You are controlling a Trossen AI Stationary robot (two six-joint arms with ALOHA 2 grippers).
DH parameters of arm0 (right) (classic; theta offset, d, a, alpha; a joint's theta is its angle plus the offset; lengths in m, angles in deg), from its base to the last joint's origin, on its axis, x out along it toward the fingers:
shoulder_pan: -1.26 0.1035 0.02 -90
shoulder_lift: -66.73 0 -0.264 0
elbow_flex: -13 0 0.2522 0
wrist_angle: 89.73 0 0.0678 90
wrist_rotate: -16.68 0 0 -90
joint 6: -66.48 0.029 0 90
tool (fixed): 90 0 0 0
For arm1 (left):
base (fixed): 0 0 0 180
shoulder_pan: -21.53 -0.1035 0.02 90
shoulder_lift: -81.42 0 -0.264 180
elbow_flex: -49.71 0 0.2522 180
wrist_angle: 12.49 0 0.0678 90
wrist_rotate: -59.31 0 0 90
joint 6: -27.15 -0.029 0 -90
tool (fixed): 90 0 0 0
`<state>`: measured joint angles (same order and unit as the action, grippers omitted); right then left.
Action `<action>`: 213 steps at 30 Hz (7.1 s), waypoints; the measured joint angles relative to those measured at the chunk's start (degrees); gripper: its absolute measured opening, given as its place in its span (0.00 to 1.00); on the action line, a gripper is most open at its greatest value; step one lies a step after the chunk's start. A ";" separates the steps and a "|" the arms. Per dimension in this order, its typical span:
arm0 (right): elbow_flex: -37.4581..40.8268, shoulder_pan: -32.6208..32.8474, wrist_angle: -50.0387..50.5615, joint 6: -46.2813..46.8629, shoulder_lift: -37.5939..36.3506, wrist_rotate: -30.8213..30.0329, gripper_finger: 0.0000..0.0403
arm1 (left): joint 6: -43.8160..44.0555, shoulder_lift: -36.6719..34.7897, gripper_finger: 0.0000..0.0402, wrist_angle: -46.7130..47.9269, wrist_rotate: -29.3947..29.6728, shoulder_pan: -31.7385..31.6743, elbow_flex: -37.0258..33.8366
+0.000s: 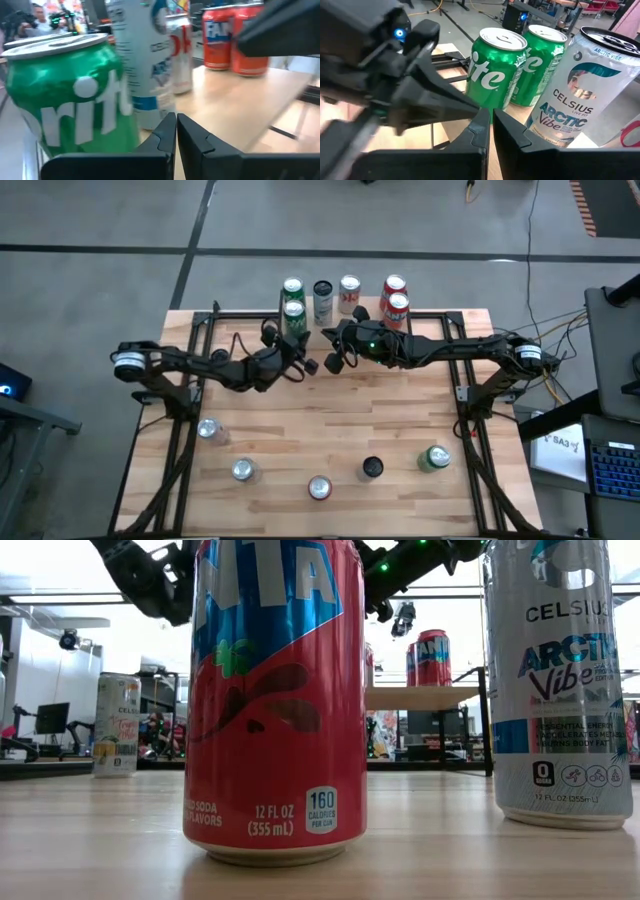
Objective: Place canned beverage on shelf
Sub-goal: Put the top green soda can on the shelf aligned with the other green soda can, then put the white blue soda can on the shelf aligned with the other white blue soda can
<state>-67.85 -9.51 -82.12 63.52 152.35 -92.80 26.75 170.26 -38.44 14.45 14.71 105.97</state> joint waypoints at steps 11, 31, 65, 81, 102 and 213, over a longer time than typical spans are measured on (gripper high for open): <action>0.00 0.54 4.19 0.90 -0.56 0.03 0.03 | -4.19 -15.00 0.00 21.69 -16.72 1.10 0.00; 0.00 9.50 23.12 4.29 -11.56 0.24 0.03 | -19.23 -18.16 0.00 33.95 -31.64 -5.78 -0.76; 0.72 13.16 32.94 6.44 -14.99 -0.02 0.03 | -19.48 -15.91 0.00 27.87 -31.72 -14.20 -0.66; 0.76 13.16 32.92 6.82 -14.95 -0.02 0.03 | -19.46 -10.39 0.00 22.16 -31.62 -15.15 0.27; 0.77 13.16 32.94 6.38 -14.95 -0.02 0.03 | -24.03 -15.64 0.00 31.69 -39.65 -15.82 1.77; -10.92 25.90 39.60 30.46 -4.33 15.56 0.03 | -1.48 -27.34 0.00 19.83 -56.02 7.26 -2.99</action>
<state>-78.78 16.40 -42.52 93.97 148.02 -77.24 25.27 142.92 -18.61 -41.57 21.97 102.98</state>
